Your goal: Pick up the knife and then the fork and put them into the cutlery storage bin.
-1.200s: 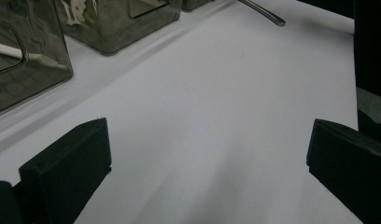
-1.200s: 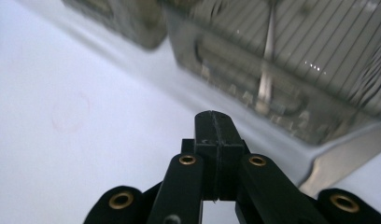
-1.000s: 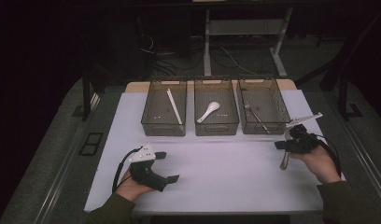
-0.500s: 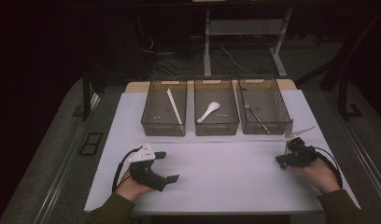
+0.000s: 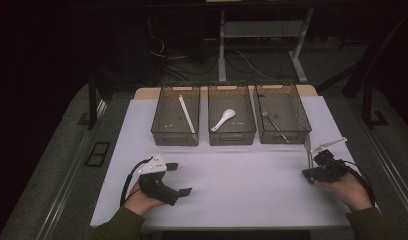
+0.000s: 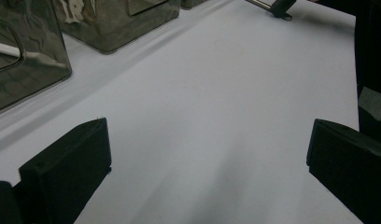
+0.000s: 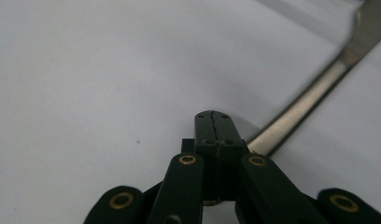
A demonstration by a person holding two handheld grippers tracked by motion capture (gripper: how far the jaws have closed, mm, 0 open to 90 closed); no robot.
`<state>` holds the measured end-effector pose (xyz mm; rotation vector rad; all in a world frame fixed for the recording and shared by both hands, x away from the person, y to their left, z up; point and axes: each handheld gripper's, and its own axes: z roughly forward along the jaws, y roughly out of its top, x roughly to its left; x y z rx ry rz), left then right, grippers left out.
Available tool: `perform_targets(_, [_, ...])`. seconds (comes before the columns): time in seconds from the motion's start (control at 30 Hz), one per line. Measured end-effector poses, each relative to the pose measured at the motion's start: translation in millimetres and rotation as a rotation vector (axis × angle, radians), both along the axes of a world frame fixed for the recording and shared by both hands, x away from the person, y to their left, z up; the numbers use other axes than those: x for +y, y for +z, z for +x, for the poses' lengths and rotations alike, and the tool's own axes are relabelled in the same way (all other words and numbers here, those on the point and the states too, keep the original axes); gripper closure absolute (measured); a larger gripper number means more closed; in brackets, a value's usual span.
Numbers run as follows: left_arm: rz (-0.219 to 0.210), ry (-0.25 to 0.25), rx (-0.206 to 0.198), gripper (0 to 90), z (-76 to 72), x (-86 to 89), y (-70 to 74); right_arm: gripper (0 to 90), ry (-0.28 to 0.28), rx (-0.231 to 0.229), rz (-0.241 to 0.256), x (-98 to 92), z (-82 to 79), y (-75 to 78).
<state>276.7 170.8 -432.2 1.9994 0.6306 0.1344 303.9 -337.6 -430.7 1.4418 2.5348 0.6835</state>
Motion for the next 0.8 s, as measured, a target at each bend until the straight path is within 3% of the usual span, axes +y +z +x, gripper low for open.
perform_targets(0.8, [0.007,0.001,0.000,0.0,-0.3,0.0,0.2,89.6,-0.123,0.006,-0.057,-54.6,-14.0,6.1])
